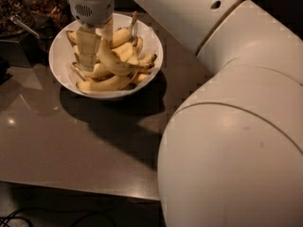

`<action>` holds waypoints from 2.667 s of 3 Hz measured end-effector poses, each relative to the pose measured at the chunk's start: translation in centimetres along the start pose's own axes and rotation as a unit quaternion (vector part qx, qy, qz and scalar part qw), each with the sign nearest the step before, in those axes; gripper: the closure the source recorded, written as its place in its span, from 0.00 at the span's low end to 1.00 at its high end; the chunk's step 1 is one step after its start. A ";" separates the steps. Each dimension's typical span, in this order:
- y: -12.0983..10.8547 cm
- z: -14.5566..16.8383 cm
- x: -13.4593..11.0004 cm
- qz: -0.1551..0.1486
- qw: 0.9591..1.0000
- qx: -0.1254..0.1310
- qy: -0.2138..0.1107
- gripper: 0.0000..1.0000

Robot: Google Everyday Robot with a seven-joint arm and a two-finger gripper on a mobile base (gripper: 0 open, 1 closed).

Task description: Pick banana from white bowl

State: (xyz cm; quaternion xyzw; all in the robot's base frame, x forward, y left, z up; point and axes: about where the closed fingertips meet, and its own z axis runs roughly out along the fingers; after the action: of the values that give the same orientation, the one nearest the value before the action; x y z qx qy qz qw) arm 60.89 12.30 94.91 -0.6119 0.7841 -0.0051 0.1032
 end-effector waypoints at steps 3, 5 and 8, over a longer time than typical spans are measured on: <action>0.3 -11.7 11.1 0.105 0.990 0.029 -0.086 0.19; 0.5 -14.8 12.3 0.099 0.986 0.059 -0.123 0.00; 0.9 -9.1 9.1 0.142 0.985 0.075 -0.055 0.16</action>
Offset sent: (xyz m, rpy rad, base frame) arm -0.0935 -0.2081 0.1387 0.1921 0.0031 -0.2908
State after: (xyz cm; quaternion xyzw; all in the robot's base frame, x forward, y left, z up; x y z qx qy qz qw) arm 56.44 2.68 102.24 -0.4839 0.8538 -0.0151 0.1915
